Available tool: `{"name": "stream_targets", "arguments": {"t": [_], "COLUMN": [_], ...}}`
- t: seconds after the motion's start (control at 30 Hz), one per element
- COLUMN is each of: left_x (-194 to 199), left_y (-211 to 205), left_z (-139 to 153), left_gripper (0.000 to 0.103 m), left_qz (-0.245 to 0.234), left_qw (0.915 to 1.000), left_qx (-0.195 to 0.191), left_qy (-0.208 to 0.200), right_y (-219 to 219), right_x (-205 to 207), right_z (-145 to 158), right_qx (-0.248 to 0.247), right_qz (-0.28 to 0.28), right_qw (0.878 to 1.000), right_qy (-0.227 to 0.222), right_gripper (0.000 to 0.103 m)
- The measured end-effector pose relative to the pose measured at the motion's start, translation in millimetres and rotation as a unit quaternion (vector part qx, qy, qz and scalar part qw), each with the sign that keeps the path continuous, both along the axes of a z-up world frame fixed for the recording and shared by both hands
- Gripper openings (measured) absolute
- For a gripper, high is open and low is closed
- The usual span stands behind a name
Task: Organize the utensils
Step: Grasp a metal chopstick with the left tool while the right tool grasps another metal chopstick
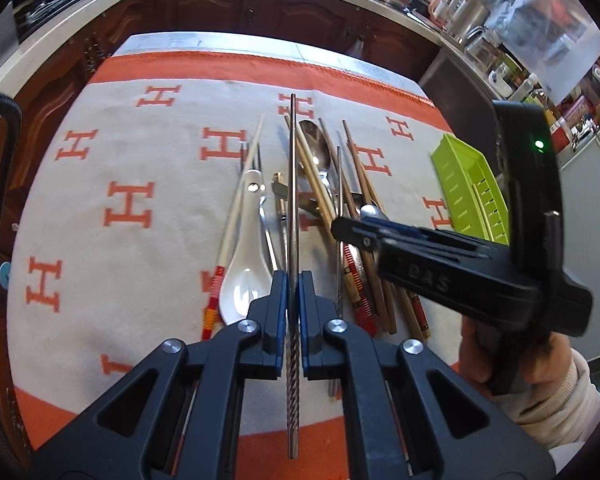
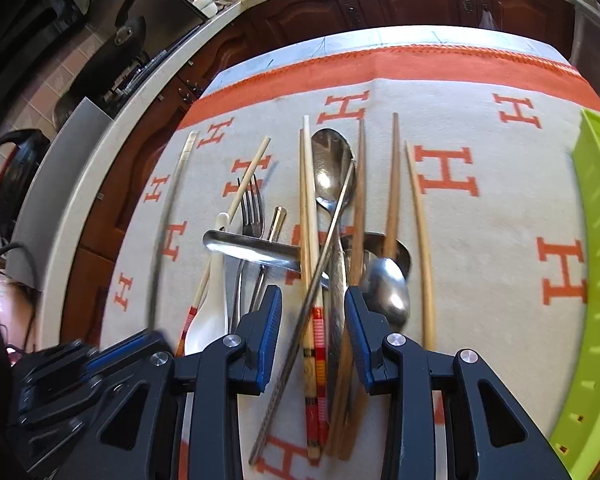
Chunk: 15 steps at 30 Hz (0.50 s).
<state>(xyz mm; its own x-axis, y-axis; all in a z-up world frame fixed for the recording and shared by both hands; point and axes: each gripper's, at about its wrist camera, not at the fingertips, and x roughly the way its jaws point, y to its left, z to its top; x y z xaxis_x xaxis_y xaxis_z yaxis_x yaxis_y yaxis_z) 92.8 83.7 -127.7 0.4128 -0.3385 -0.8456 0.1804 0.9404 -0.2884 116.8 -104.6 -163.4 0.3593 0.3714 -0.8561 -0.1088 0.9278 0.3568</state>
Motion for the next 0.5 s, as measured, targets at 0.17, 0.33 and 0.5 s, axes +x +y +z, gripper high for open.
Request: {"name": "stream_targets", "arguments": {"t": [0.17,0.33,0.5], "left_x": [-10,-13,-15], "left_y": [17,21,23], "left_z": [-3,-10,-10], "left_gripper": [0.003,0.003,0.003], "left_qz": [0.013,0.017,0.017], "left_qw": [0.9998,0.9996,0.9996], "left_qx": [-0.011,-0.014,-0.02], "left_qy": [0.012,0.016,0.015], "right_y": [22,35,41], "right_x": [8,7,1], "right_z": [0,0,-4], "right_qx": [-0.058,-0.094,-0.122], "right_qz": [0.001,0.012,0.016], "right_qw": [0.998,0.995,0.992], "right_qy": [-0.019,-0.026,-0.028], "right_gripper": [0.031,0.015,0.011]}}
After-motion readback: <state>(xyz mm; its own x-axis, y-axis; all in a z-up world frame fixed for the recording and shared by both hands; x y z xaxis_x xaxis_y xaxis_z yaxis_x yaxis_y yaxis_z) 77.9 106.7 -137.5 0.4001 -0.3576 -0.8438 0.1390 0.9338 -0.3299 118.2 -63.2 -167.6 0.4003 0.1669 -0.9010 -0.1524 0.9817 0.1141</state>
